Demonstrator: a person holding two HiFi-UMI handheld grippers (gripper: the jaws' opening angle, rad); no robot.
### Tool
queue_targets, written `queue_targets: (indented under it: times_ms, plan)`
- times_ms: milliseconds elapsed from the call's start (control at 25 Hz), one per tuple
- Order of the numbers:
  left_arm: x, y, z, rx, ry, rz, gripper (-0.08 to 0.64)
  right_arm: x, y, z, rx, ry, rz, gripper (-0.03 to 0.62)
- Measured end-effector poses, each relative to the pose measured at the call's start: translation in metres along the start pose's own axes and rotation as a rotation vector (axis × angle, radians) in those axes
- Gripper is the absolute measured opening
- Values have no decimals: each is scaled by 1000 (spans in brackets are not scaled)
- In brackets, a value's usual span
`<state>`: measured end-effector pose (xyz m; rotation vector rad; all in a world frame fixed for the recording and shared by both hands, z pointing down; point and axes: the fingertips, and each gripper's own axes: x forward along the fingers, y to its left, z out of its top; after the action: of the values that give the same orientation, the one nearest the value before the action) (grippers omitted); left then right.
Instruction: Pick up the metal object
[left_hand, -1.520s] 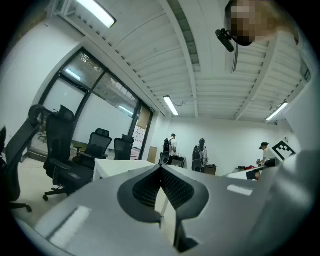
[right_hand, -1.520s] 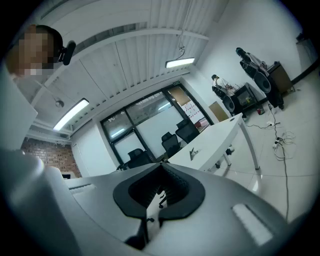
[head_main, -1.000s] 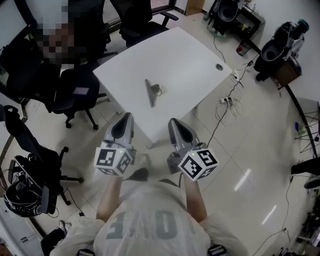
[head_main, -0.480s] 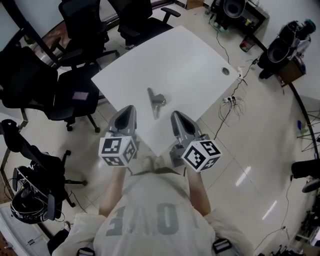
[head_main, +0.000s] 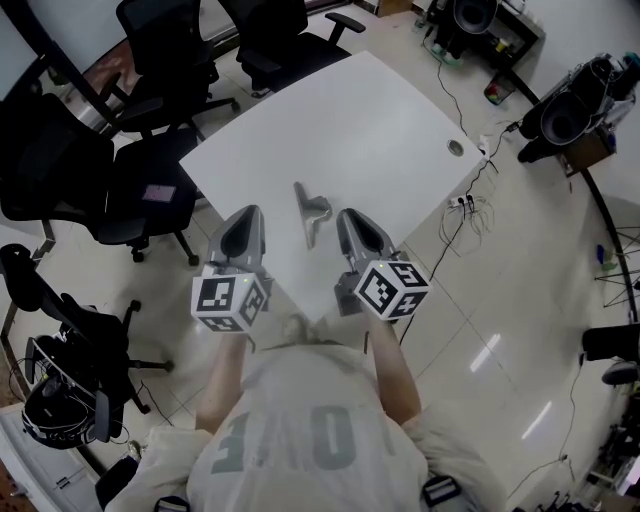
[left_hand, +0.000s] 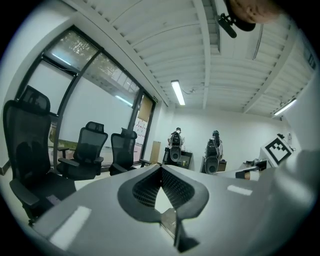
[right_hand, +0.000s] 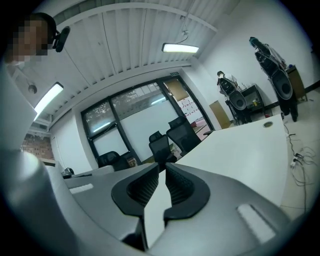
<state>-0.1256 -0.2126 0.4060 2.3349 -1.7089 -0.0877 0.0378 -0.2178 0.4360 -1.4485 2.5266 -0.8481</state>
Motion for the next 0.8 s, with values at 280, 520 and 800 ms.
queue_targets:
  times_ms: [280, 520, 800]
  plan:
    - [14, 13, -17, -29, 63, 7, 0, 73, -63, -68, 71, 175, -80, 260]
    - [24, 20, -34, -24, 116, 21, 0, 105, -107, -127, 80, 374, -185, 264]
    - [30, 35, -41, -47, 133, 52, 0, 115, -112, -143, 77, 454, -230, 237]
